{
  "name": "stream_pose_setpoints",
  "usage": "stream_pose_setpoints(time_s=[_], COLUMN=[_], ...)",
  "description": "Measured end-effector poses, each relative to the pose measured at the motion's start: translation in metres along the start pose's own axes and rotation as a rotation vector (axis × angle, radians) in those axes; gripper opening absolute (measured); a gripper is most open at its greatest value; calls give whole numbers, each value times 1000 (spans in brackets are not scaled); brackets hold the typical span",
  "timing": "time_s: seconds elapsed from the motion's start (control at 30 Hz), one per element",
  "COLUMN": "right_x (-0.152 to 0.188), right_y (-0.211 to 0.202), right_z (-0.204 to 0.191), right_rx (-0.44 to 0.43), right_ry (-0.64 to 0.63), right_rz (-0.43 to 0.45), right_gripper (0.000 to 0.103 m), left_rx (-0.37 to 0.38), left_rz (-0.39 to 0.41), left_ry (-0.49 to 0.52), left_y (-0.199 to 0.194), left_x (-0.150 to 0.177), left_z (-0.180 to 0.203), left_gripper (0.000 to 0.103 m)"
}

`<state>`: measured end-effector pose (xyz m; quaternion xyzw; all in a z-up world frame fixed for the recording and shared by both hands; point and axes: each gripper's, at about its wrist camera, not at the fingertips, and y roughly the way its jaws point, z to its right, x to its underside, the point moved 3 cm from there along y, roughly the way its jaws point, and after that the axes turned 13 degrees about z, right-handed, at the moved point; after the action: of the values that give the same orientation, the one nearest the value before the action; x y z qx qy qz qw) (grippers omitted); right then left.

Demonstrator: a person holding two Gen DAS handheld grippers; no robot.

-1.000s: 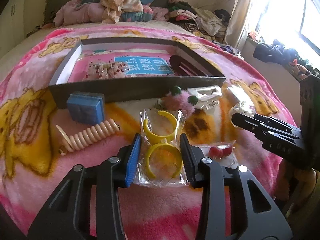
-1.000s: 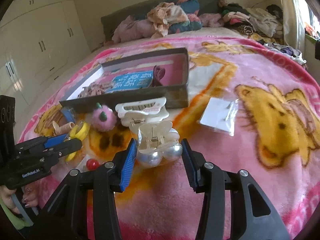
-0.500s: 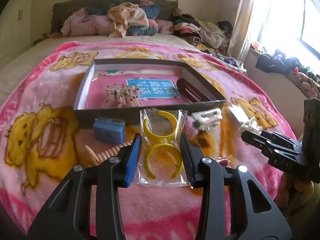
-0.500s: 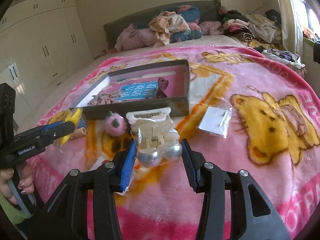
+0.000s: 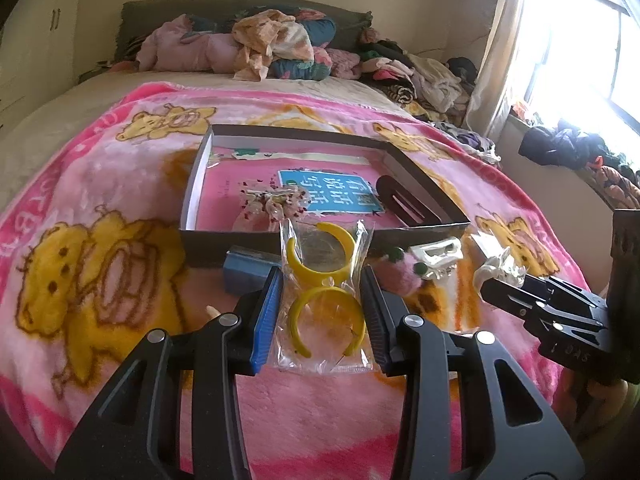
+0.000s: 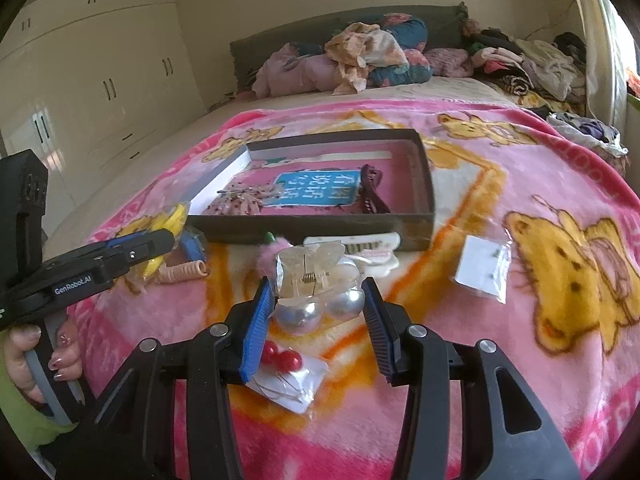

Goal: Organize jewelry
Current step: 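Lift the bangles with the left tool over the box while the right carries the pearl clip there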

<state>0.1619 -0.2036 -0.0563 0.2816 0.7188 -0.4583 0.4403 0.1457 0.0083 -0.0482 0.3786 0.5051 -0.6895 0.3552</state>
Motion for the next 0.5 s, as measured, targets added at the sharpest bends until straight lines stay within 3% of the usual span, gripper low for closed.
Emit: stream_pose_setpoints(time_s=[0.5], right_x=[-24], right_y=[32], right_z=[11], right_rx=[13], right_ry=[4], right_rz=[5], right_gripper=[43], left_rx=[-16], left_rz=[1], left_ry=[-28], left_y=[29], left_x=[-19], left_z=[-5], left_gripper=[31])
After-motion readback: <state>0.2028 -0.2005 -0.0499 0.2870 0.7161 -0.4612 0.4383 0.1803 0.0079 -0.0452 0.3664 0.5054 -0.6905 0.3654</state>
